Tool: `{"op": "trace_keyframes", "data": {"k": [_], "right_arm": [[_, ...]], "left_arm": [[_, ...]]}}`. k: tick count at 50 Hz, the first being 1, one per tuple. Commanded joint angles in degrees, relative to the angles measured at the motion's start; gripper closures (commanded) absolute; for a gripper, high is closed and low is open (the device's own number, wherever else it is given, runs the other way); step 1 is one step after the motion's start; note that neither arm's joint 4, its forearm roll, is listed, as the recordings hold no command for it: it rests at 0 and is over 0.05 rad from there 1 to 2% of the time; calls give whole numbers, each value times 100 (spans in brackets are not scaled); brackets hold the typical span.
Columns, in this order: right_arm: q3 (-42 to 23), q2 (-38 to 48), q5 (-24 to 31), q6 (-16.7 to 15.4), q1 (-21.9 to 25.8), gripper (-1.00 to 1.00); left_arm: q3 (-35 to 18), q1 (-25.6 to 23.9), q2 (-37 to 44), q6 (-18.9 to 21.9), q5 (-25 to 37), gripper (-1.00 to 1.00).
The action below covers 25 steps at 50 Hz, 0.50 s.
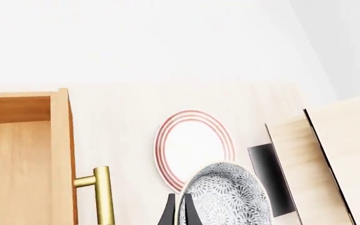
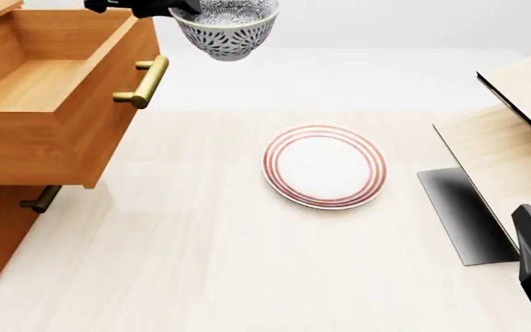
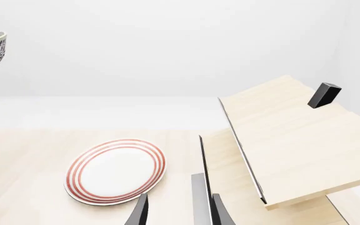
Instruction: Open the top drawer of the cabinet and put the bowl in it.
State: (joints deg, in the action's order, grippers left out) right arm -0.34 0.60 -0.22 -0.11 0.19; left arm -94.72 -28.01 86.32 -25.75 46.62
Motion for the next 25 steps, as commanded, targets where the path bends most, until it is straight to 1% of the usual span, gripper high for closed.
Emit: {"op": "trace_keyframes", "data": {"k": [1,8,16,17,19,25], "right_arm": [[6,-14,7,2,1,-100],[6,-14,7,3,-1,-100],[6,-14,7,3,0,-100],[6,-14,7,3,-1,-100],[6,-14,7,3,-1,-100],[6,-14,7,4,0,-100]], "left_arm": [[-374,354,37,-33,176,100],[-381,481,53,-60,159,100],[-490,633,102,8,233,100],[-453,621,70,-108,186,100],[-500,700,94,2,265,100],[-370,885,27,-49,190,100]]}}
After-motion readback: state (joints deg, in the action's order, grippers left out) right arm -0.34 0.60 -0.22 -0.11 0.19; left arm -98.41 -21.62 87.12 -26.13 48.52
